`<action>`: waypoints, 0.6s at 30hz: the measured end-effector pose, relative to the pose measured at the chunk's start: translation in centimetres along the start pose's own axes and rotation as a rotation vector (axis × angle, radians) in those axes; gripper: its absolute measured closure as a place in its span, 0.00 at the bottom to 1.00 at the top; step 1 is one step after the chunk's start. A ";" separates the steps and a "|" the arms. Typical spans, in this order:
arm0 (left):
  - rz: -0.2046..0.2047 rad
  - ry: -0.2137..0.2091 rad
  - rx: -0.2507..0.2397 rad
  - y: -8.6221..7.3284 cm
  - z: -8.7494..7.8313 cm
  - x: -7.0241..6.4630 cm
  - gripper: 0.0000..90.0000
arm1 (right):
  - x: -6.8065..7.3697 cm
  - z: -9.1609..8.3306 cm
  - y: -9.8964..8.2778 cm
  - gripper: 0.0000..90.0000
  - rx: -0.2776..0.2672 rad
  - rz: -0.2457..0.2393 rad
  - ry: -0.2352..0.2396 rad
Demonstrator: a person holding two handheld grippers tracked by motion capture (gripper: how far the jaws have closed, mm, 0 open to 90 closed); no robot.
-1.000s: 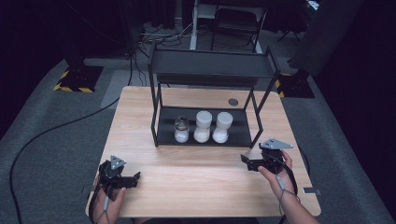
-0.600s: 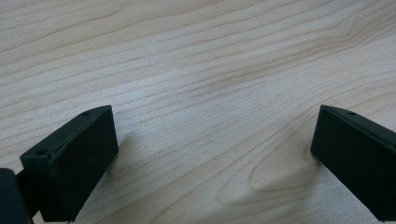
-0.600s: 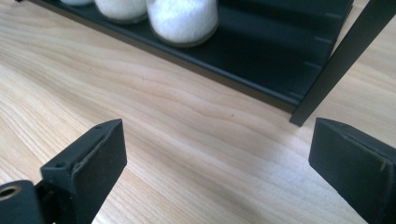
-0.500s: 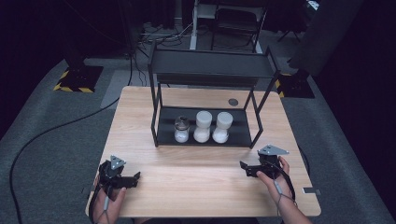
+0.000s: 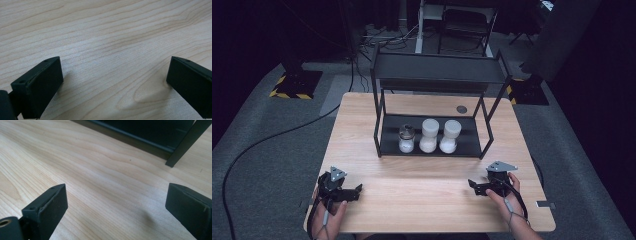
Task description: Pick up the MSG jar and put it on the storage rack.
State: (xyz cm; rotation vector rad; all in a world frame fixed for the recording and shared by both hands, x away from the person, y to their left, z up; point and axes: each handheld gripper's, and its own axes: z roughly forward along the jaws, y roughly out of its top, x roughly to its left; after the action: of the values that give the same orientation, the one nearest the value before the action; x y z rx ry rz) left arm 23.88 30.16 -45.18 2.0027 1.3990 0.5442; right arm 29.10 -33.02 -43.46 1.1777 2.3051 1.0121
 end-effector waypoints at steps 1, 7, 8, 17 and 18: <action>0.000 0.000 0.000 0.0 0.0 0.0 0.00 | 0.0 0.1 0.0 0.05 0.005 -0.001 -0.001; 0.000 0.000 0.000 0.0 0.0 0.0 0.00 | 0.0 0.5 -0.3 0.05 0.023 0.004 0.002; 0.000 0.000 0.000 0.0 0.0 0.0 0.00 | 0.0 0.6 -0.3 0.05 0.027 0.003 0.003; 0.000 0.000 0.000 0.0 0.0 0.0 0.00 | 0.4 1.0 -1.3 0.03 0.018 -0.002 -0.025; 0.000 0.000 0.000 0.0 0.0 0.0 0.00 | 0.4 1.0 -1.3 0.03 0.018 -0.002 -0.025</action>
State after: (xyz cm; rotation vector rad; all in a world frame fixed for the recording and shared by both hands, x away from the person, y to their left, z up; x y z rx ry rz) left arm 23.88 30.15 -45.18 2.0029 1.3992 0.5444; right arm 28.73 -32.81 -45.08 1.1883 2.2995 0.9725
